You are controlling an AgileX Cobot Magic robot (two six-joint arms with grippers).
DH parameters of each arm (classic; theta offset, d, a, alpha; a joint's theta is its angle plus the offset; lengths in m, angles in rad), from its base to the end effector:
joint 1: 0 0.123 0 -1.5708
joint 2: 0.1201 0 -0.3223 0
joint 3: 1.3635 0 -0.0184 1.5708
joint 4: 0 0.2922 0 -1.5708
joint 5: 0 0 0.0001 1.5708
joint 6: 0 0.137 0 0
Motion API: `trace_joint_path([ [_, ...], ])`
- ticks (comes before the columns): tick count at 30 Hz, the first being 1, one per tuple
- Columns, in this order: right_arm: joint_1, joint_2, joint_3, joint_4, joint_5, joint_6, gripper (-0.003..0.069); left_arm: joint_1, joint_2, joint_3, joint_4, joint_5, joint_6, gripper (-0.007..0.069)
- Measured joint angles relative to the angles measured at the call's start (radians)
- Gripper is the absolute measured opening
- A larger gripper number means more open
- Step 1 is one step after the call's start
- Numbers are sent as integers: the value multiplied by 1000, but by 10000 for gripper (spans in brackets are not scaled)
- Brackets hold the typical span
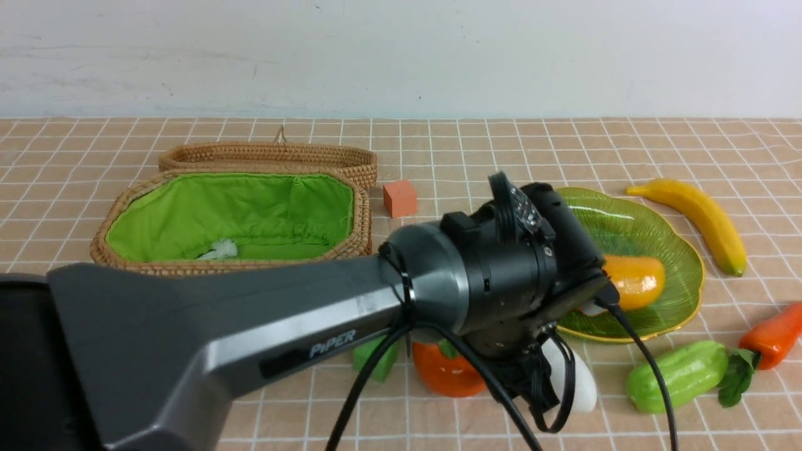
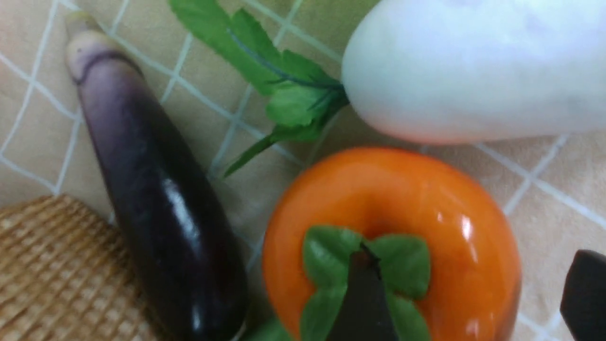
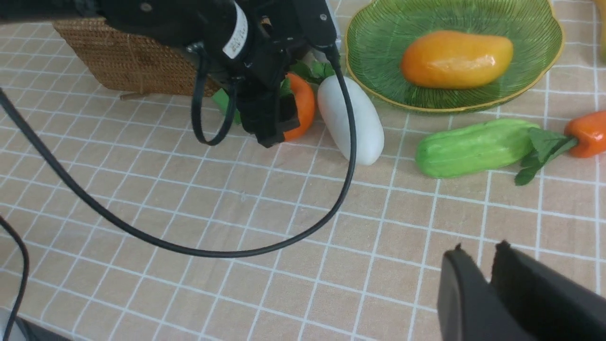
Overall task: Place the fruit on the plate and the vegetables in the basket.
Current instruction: Grab a tomato with your left arm and place it on the plate on the right.
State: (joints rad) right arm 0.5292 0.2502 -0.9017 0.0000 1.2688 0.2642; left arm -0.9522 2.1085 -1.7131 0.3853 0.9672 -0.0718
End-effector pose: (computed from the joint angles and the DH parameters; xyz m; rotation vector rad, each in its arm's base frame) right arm 0.0184 0.0108 0.3806 -0.2823 2.1183 0.4731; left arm 0.3380 -0.4018 0.1837 1.3622 2.3419 0.2199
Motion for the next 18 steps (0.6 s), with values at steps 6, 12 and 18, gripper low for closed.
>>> trace_joint_path([
  [6,0,-1,0,6,0,0,103,0,60,0,121,-25,-55,594],
  [12,0,-1,0,6,0,0,99,0,73,0,191,-3,-101,596],
  [18,0,-1,0,9,0,0,99,0,75,0,226,9,-123,591],
])
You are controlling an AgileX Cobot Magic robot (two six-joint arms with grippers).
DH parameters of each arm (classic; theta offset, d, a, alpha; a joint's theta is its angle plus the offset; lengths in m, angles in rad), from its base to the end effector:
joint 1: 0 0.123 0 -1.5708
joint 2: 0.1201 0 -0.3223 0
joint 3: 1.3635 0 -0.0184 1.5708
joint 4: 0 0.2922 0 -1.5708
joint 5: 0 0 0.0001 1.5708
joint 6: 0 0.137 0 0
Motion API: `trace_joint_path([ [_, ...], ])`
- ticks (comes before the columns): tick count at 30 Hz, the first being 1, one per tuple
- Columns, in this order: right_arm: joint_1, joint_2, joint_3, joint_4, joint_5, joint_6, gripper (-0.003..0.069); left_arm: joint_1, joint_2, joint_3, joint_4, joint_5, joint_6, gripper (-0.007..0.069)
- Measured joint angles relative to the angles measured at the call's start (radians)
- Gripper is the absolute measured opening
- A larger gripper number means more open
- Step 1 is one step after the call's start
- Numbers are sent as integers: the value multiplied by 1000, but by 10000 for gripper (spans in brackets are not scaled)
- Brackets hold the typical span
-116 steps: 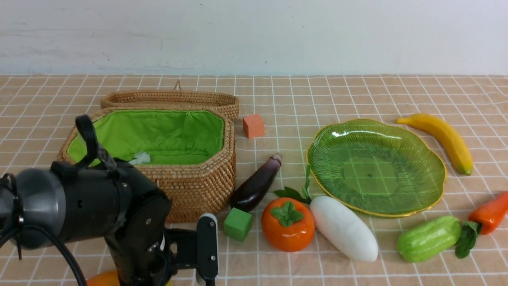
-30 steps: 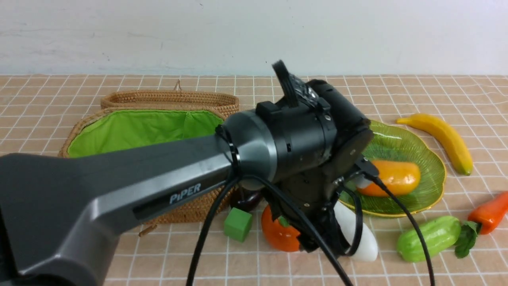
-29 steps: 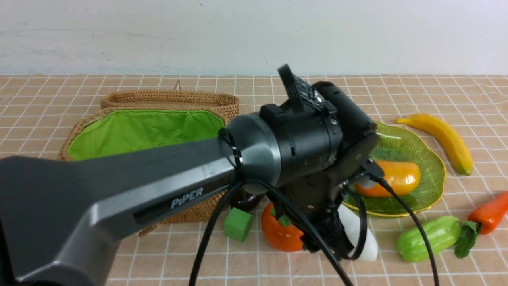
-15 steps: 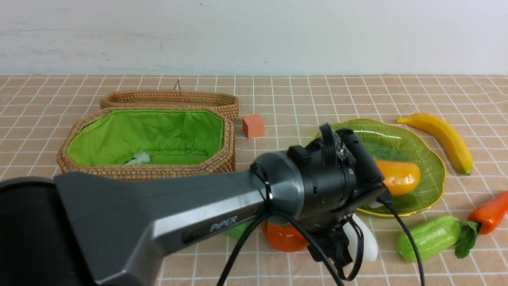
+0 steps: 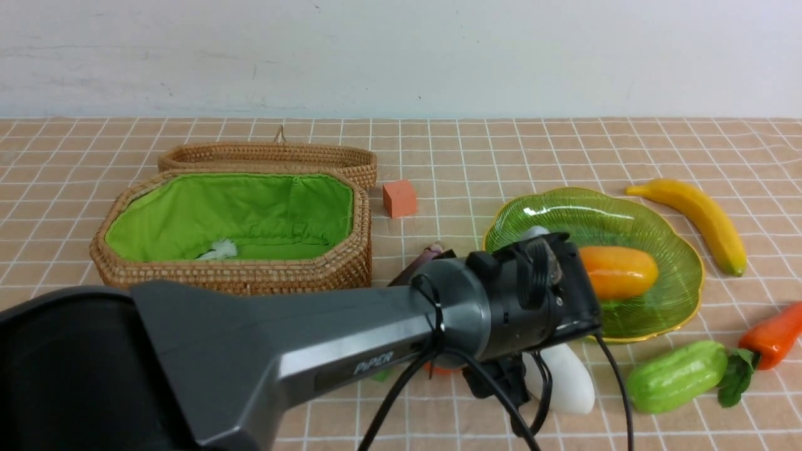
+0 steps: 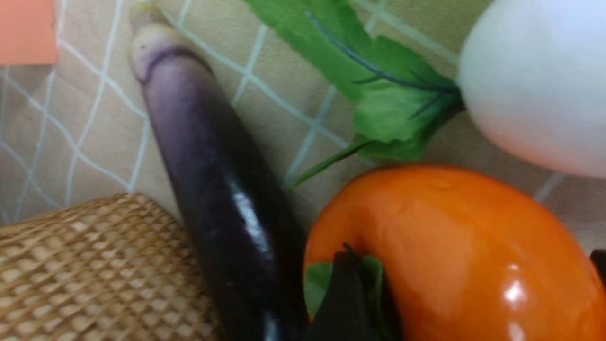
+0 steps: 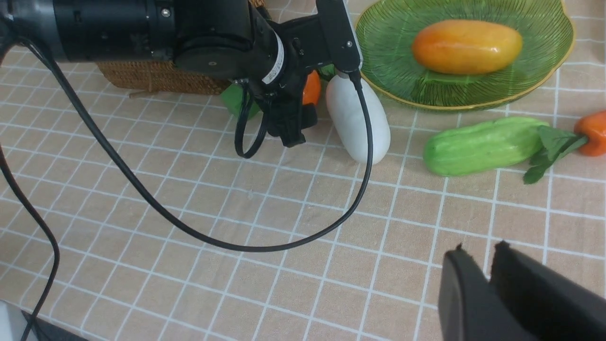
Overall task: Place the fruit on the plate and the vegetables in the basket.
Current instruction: Grab a tomato with your left arm and place it on the plate on the right.
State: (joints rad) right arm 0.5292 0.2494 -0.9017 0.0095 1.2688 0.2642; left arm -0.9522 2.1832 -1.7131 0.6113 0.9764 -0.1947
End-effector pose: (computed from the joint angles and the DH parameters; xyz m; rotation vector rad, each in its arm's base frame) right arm 0.0176 0.0117 0.3807 -0.2850 2.1189 0.4843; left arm 0.3603 -0.3938 0.1556 1.3267 2.2820 0.4641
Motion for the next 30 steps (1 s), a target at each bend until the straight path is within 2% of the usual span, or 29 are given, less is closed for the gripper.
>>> trace_joint_path([
  [3,0,0,0,0,0,0,99,0,9,0,42,0,-32,568],
  [6,0,0,0,0,0,0,99,5,13,0,49,0,-52,501],
  [14,0,0,0,1,0,0,99,9,10,0,64,-1,-48,503],
  [19,0,0,-1,1,0,0,101,-6,-53,-51,71,58,-40,503],
  [24,0,0,-1,1,-8,0,102,6,-111,-179,-69,-63,6,503],
  [26,0,0,-1,1,-21,0,102,36,-90,-239,-226,-174,80,503],
  [30,0,0,-1,10,-25,0,102,97,28,-312,-377,-320,184,503],
])
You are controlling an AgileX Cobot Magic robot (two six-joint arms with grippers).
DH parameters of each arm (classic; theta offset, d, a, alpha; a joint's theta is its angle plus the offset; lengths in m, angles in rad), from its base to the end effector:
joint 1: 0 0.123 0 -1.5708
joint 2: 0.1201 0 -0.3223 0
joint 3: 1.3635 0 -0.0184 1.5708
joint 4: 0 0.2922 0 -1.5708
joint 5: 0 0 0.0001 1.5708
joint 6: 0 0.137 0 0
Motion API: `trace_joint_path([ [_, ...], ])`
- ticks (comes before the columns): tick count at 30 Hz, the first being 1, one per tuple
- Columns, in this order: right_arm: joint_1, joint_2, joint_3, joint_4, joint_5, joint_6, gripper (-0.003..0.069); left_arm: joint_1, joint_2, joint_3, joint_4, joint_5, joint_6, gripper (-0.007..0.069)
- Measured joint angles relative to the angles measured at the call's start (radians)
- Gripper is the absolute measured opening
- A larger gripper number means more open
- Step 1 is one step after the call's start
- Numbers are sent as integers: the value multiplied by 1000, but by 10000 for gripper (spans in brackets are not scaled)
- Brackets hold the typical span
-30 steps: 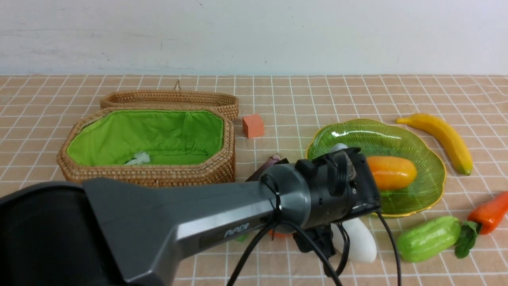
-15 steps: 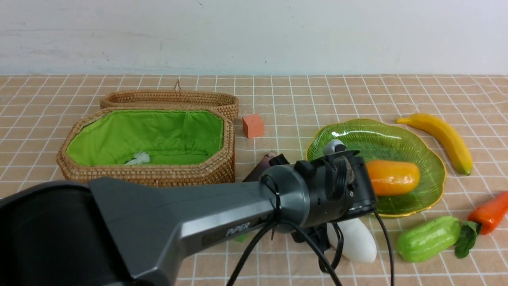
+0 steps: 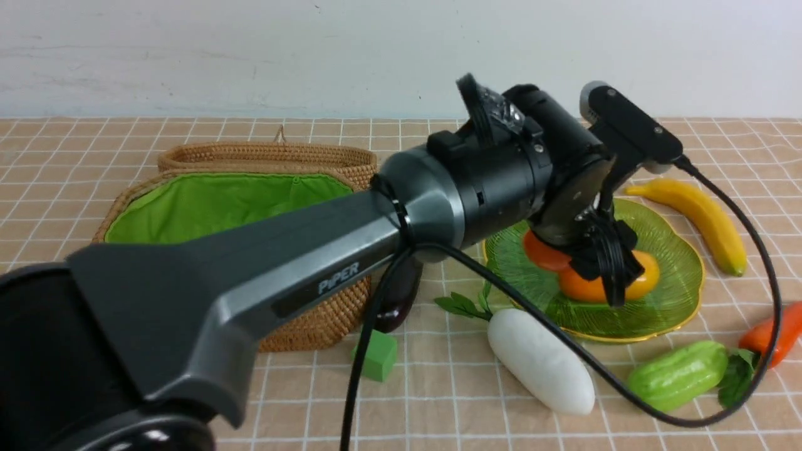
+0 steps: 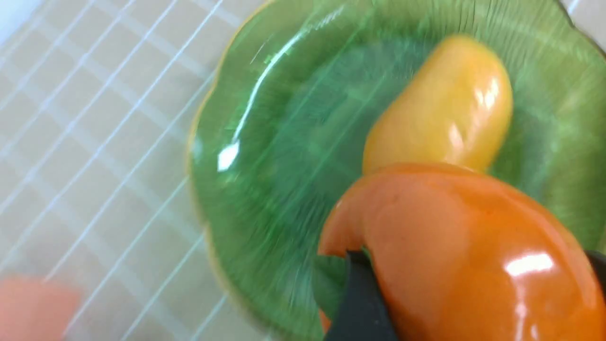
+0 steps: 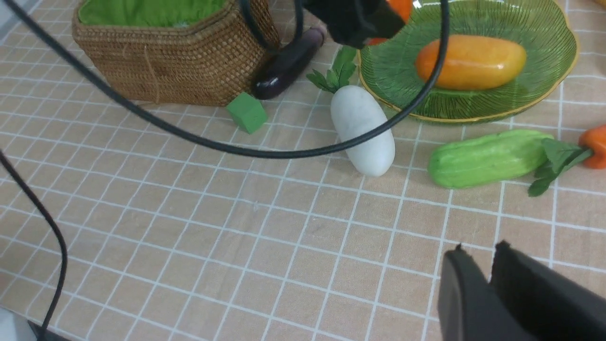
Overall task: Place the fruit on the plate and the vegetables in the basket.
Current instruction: Grab a tomato with your left arm and place it on the plate on the right, then use the left arm to grab an eggplant and put it into the left basket
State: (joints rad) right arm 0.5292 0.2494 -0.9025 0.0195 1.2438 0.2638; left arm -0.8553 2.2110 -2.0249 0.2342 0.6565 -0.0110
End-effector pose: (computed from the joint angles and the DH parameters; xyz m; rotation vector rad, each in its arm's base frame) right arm 0.0183 0.0136 0.3839 -0.2846 2.0947 0.5039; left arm 0.4178 -0.4511 0.2543 1.0757 2.0450 -0.1835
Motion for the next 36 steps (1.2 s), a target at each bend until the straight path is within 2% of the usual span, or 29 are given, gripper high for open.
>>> trace_joint_path([
  [3,0,0,0,19,7,0,102,34,91,-34,-15,-52,48,503],
  [8,0,0,0,36,17,0,102,56,149,-43,-20,-126,62,508],
  [12,0,0,0,36,19,0,104,55,145,-50,-27,-149,62,613],
  [15,0,0,0,36,19,0,104,54,134,-50,-43,-119,62,661],
  [19,0,0,0,36,19,-3,104,54,96,-50,-74,-46,62,666],
  [22,0,0,0,32,18,-20,104,54,50,-50,-87,40,62,636],
  [25,0,0,0,28,18,-26,104,54,-13,-51,-90,176,32,545],
  [29,0,0,0,27,17,-26,104,67,-66,-59,-88,361,-76,328],
  [31,0,0,0,27,10,-26,104,88,-58,-60,-87,440,-107,249],
  [33,0,0,0,27,1,-26,104,112,-27,-60,-82,481,-127,221],
  [36,0,0,0,27,-13,-26,104,138,44,-60,-35,490,-136,265],
])
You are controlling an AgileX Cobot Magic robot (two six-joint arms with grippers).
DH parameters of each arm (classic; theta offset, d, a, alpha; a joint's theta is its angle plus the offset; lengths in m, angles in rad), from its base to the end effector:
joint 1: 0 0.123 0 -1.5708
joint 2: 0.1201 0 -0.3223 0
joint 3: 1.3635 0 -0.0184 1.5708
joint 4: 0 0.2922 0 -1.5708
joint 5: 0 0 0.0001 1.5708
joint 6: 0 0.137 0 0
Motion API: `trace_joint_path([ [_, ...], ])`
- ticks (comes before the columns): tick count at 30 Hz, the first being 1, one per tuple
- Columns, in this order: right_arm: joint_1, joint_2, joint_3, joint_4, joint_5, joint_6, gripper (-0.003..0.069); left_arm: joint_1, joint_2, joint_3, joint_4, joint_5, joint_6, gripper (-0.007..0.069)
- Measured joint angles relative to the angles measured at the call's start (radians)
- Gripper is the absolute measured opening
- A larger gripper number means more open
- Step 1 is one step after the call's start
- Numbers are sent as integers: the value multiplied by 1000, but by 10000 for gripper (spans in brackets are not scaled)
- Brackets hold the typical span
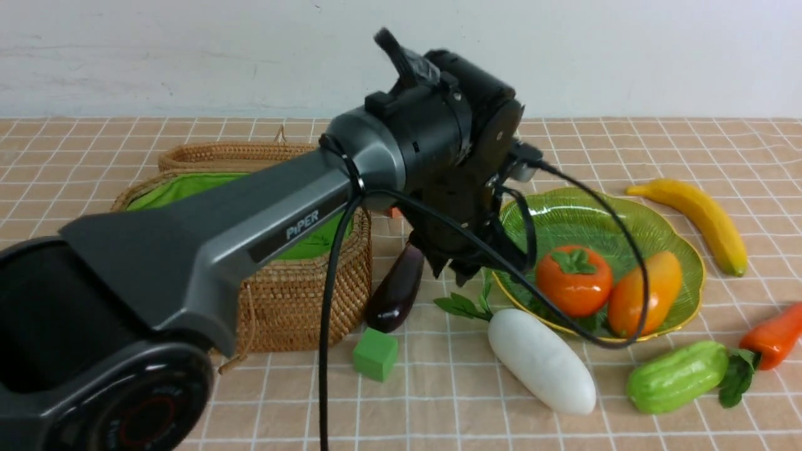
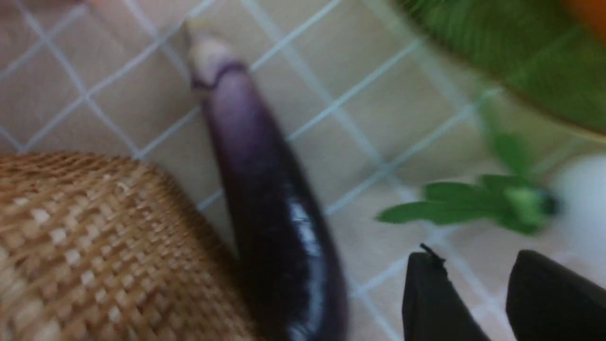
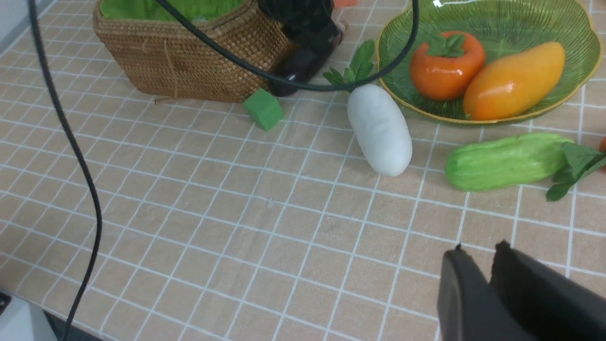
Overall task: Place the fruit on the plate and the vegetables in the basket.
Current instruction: Use the left arm to grab an eggplant and put it into the left basket
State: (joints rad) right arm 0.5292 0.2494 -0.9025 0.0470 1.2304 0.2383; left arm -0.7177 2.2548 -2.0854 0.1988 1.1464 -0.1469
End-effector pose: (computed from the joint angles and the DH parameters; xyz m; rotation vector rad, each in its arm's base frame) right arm 0.0172 0.0171 0.3856 -0.3161 2.0786 0.5246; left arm 0.4463 -0.3569 0.2143 0.8411 2.6188 0.0456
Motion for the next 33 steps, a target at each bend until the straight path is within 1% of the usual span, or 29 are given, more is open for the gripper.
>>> trace_joint_path([
  [4,0,0,0,1,-7,0,104,3,62,2,118,-9,-17,380],
  [5,0,0,0,1,-7,0,104,3,73,2,155,-17,-32,408],
  [6,0,0,0,1,-7,0,104,3,78,2,177,-21,-41,418],
  [7,0,0,0,1,-8,0,104,3,91,2,232,-38,-80,459],
  [11,0,0,0,7,-9,0,104,3,113,2,291,-65,-135,486],
  [18,0,0,0,13,-9,-23,104,0,143,0,321,-82,-141,479],
  [20,0,0,0,13,-9,-25,106,-2,152,-1,315,-99,-141,463],
  [23,0,0,0,13,-9,-26,108,-2,162,-1,317,-105,-144,414],
  [33,0,0,0,15,-9,-31,108,-6,161,-1,316,-106,-146,408],
])
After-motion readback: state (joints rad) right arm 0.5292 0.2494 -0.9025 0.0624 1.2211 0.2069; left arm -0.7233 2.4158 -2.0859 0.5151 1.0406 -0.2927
